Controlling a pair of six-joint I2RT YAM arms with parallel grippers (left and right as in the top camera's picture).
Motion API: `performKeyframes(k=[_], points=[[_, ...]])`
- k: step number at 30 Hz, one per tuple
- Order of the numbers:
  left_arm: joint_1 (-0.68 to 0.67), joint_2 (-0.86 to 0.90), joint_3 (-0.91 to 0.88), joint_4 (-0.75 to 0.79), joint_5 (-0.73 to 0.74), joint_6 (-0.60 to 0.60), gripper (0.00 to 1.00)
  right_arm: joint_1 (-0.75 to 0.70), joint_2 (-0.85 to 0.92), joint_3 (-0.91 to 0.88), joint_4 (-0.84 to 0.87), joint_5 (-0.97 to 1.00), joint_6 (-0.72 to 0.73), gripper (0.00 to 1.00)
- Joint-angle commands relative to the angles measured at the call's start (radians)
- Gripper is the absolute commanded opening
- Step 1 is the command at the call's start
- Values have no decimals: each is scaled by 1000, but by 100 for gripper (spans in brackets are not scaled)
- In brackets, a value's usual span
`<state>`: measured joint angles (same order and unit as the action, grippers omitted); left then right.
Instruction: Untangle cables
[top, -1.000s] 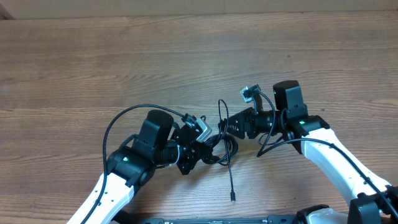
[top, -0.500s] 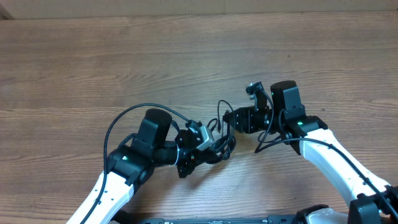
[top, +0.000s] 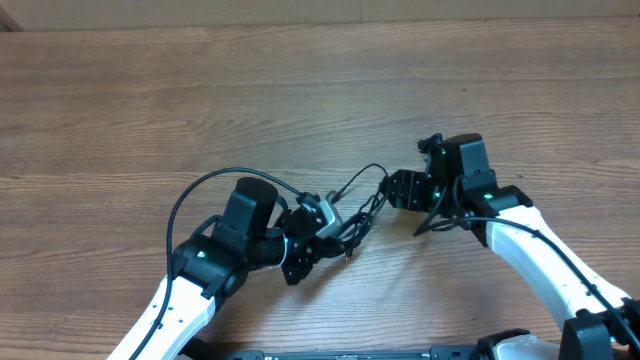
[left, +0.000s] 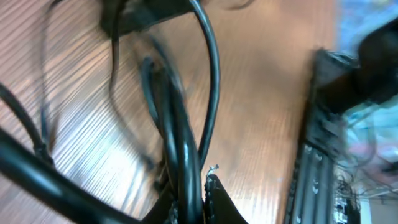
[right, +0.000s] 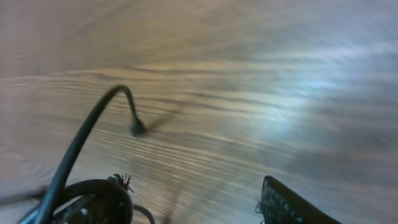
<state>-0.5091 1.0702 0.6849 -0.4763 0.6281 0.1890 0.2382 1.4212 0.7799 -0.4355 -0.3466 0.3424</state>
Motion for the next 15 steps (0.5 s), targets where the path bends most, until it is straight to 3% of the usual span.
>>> performKeyframes(k=[1,6,15], points=[[-15,-10,6,-17,-173,-210,5,-43,3,0,-17,144,28,70],[-15,-10,6,12,-246,-320,5,-43,3,0,-58,13,-15,75],[-15,-10,6,17,-242,-344,5,-43,3,0,-62,-238,-63,76]])
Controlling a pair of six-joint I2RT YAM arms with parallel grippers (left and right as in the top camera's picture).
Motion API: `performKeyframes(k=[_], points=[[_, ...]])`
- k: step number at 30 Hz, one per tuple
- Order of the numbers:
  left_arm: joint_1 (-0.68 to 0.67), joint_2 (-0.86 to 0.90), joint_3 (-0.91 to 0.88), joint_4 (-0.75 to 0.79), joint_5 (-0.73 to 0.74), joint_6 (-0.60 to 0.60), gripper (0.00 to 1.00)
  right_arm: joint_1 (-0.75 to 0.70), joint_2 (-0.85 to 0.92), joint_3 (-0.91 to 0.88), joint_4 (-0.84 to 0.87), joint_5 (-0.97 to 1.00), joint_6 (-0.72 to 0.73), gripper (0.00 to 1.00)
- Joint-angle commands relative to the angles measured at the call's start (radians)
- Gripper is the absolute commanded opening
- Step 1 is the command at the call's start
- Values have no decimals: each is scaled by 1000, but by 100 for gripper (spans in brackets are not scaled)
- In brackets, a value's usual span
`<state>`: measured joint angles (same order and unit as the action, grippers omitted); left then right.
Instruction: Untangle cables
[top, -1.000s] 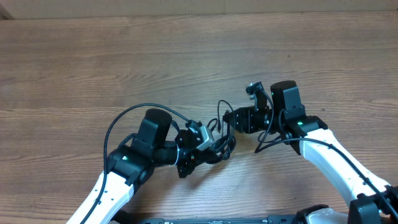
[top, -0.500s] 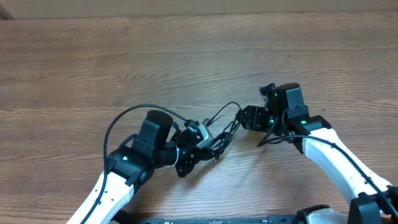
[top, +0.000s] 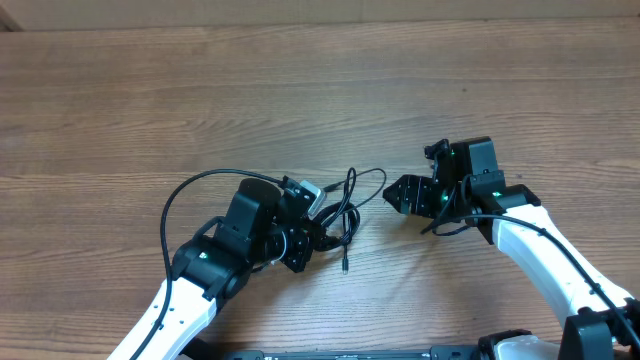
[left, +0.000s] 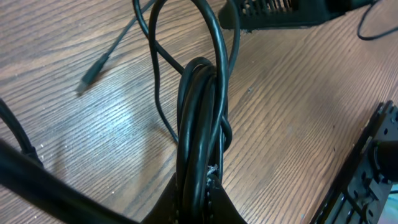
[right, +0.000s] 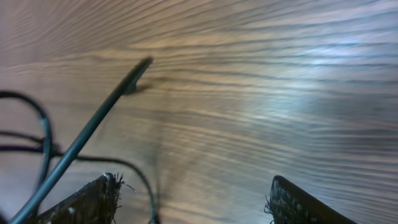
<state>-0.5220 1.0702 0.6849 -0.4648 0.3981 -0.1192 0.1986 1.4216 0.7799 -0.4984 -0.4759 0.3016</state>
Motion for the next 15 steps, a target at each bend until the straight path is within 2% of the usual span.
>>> performKeyframes(k=[1,5,7,13,15], points=[[-2,-10,6,5,-12,-36,5,-3,2,0,0,-137,-22,78],[-2,-10,6,5,19,-29,4,-3,2,0,-6,-225,-22,84],[-2,-10,6,5,54,14,4,-3,2,0,-5,-280,-22,86],[-2,-10,6,-27,97,131,4,-3,2,0,2,-494,-12,84],[-2,-10,6,-42,97,151,5,-3,2,0,20,-525,35,84]])
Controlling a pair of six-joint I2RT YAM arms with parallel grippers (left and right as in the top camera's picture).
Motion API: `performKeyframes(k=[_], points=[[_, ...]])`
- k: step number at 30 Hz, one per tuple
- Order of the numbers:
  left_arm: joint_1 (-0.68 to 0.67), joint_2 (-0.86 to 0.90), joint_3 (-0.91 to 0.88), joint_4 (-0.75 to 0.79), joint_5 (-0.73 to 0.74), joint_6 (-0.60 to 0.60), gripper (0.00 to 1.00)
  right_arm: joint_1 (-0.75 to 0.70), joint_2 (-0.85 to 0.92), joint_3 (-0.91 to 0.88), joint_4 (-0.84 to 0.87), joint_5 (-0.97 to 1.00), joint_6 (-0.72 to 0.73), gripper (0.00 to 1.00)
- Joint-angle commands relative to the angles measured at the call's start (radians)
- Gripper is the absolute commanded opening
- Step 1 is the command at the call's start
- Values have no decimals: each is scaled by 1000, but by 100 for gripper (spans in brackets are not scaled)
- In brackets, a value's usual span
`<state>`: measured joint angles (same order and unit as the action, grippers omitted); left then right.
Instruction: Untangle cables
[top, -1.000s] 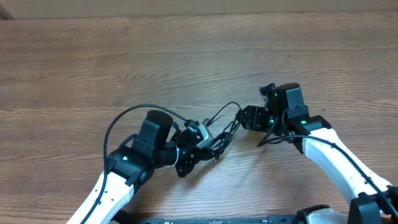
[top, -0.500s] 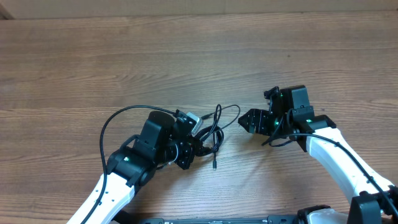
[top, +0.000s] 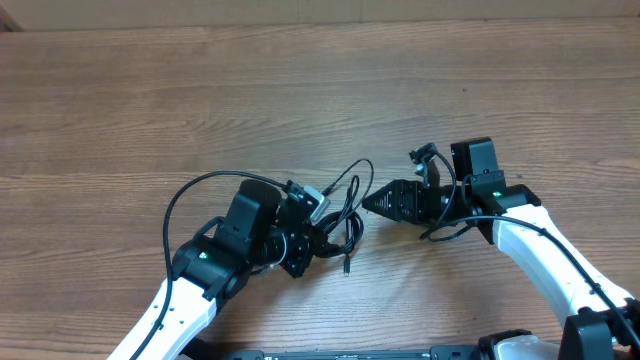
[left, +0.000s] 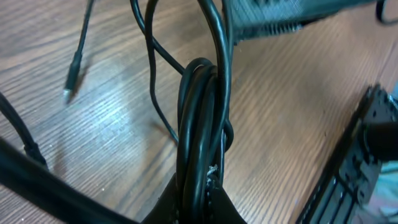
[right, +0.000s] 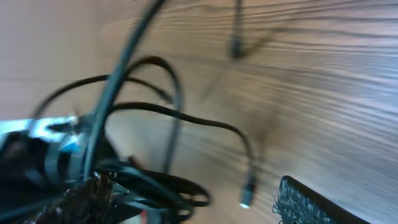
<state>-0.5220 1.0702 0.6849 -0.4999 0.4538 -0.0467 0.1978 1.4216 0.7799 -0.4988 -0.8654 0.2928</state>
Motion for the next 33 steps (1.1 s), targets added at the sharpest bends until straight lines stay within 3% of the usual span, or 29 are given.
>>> performKeyframes(k=[1,11,16,23,33], points=[[-2,-10,6,-13,42,79,5,-3,2,0,34,-136,83,84],[-3,-10,6,-22,76,92,4,-3,2,0,298,-221,302,86],[-3,-10,6,-22,154,143,4,-2,2,0,272,-147,302,88],[-3,-10,6,-22,167,193,4,-1,2,0,266,-298,310,87],[-3,2,6,-22,168,201,5,-1,2,0,317,-337,314,61]])
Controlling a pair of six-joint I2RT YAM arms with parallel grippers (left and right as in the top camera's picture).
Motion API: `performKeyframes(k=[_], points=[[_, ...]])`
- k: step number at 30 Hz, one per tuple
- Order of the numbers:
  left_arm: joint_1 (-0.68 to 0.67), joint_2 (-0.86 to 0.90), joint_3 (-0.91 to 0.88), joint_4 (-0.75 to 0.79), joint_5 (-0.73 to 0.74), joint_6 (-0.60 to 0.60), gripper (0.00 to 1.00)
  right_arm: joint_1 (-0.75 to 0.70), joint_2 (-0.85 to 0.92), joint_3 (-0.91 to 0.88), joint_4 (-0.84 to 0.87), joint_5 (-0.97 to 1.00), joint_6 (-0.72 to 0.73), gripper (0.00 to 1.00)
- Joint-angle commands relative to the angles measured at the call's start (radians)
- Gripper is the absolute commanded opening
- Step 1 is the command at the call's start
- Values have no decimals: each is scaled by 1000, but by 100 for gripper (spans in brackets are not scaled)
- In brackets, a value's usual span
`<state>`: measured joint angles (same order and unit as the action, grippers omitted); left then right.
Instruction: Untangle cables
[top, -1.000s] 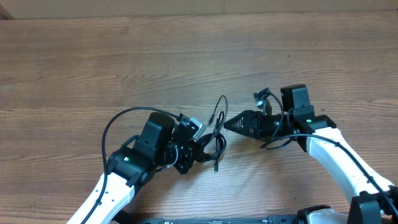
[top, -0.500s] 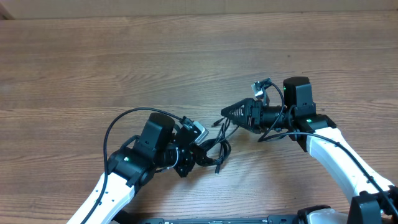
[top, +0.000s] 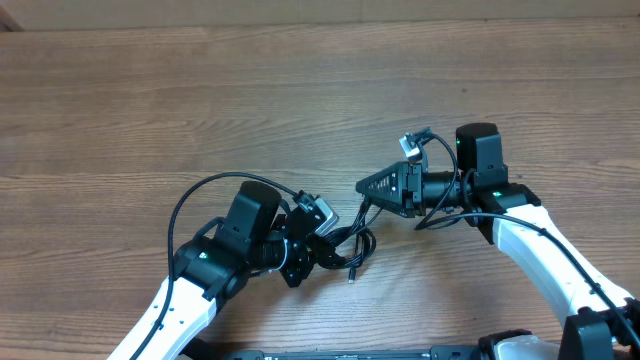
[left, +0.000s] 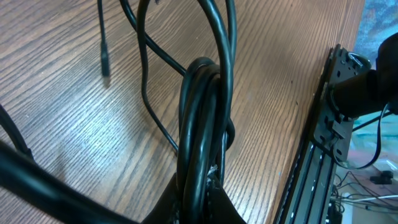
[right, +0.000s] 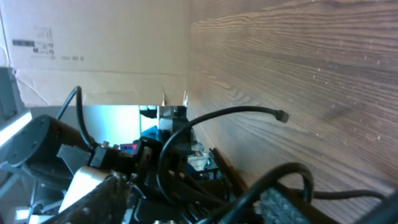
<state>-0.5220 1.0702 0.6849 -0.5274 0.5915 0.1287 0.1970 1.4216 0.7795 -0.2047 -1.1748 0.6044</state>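
A bundle of black cables (top: 345, 240) lies on the wooden table (top: 300, 90). My left gripper (top: 312, 250) is shut on it. In the left wrist view the coiled bundle (left: 202, 106) rises out of the left gripper (left: 202, 190), and one loose plug end (left: 104, 62) rests on the wood. My right gripper (top: 365, 190) hovers just right of the bundle and is tilted on its side. In the right wrist view its fingers (right: 102, 199) stand wide apart, with a black strand (right: 249, 190) running between them. Another plug end (right: 281, 116) curves above.
A loose plug (top: 352, 275) lies on the table in front of the bundle. The left arm's own cable (top: 185, 205) loops out to the left. A dark rail (left: 323, 124) runs along the table's near edge. A cardboard wall (right: 93, 43) shows beyond the table.
My right gripper has risen and rolled onto its side, and a cable strand now passes between its open fingers. The left gripper has shifted slightly toward the near edge with the bundle.
The left gripper has stayed shut on the bundle throughout. The right gripper stood close to the bundle, then sat open further right with the loops slack. It then came left to the loops, and now has a strand between its fingers.
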Motion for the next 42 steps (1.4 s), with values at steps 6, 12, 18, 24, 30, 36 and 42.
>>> performKeyframes(k=[6,12,18,24,30,36,42], points=[[-3,72,6,5,110,65,4,0,2,0,141,13,72,34],[-2,167,6,5,86,66,4,0,2,0,135,145,80,28],[17,166,26,3,-171,-83,4,0,2,0,-66,364,72,46],[91,113,197,-27,-359,-116,4,0,2,-1,-342,615,72,58],[116,80,420,-26,-378,46,4,0,2,-13,-465,762,69,66],[116,90,449,-101,-331,48,4,0,2,-33,-435,782,69,86],[116,192,441,-335,-332,-8,8,0,2,-33,-419,782,69,96]])
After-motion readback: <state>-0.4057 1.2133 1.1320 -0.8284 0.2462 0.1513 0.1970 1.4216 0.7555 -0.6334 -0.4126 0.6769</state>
